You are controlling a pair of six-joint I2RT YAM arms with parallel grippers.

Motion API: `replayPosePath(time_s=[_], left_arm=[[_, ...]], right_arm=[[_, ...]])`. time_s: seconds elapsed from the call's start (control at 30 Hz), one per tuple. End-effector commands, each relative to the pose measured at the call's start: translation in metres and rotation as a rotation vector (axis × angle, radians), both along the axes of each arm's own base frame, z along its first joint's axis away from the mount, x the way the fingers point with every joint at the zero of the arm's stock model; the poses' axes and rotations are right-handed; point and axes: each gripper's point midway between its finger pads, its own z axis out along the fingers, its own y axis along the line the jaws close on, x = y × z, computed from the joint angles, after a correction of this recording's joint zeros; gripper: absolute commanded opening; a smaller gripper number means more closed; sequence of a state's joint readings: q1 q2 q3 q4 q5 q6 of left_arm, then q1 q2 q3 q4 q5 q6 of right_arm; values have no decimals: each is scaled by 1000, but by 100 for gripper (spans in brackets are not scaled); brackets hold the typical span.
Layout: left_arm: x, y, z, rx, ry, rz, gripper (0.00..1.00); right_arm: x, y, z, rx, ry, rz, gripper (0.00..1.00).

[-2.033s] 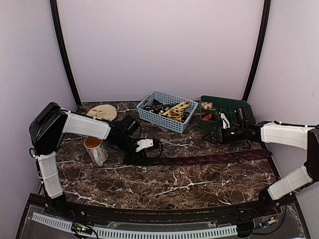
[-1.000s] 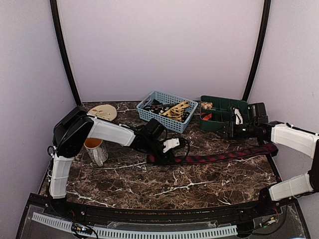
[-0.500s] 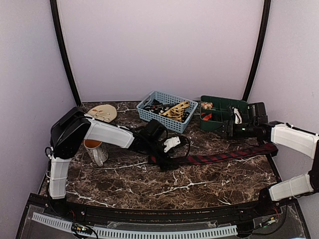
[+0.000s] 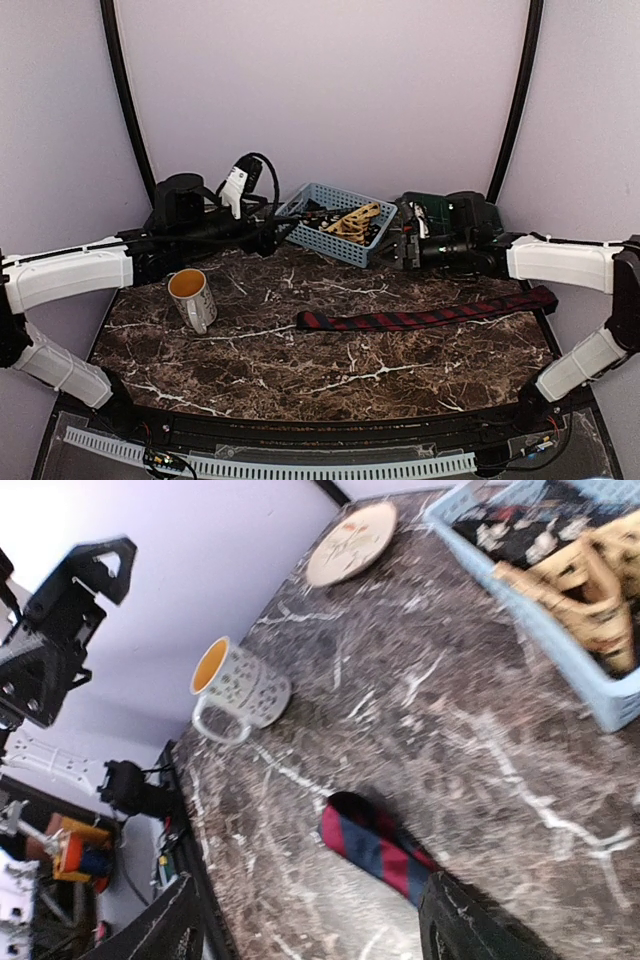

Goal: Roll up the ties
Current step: Smooth out the tie at the center of the board.

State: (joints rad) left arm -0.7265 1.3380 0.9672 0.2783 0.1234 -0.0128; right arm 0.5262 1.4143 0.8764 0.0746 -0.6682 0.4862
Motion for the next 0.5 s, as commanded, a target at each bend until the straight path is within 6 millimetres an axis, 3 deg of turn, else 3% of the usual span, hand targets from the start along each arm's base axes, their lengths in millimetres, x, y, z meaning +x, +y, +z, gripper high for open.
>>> replayPosePath(time_s=[0.0, 0.13, 0.27, 0.37, 0.47], left_arm=[[2, 28, 22, -94, 22, 130, 99], [1, 46, 30, -115, 19, 195, 99], [-1, 50, 21, -98, 49, 207, 99], [0, 51, 11, -76, 78, 216, 99], [0, 51, 5, -71, 87, 217, 99]], right_arm=[[-32, 58, 5, 141, 89, 182, 77], [-52, 101, -10, 156, 175, 291, 90], [-70, 136, -22, 181, 268, 379, 100], [-77, 156, -36, 182, 331, 411, 98], [-80, 172, -38, 211, 368, 433, 97]])
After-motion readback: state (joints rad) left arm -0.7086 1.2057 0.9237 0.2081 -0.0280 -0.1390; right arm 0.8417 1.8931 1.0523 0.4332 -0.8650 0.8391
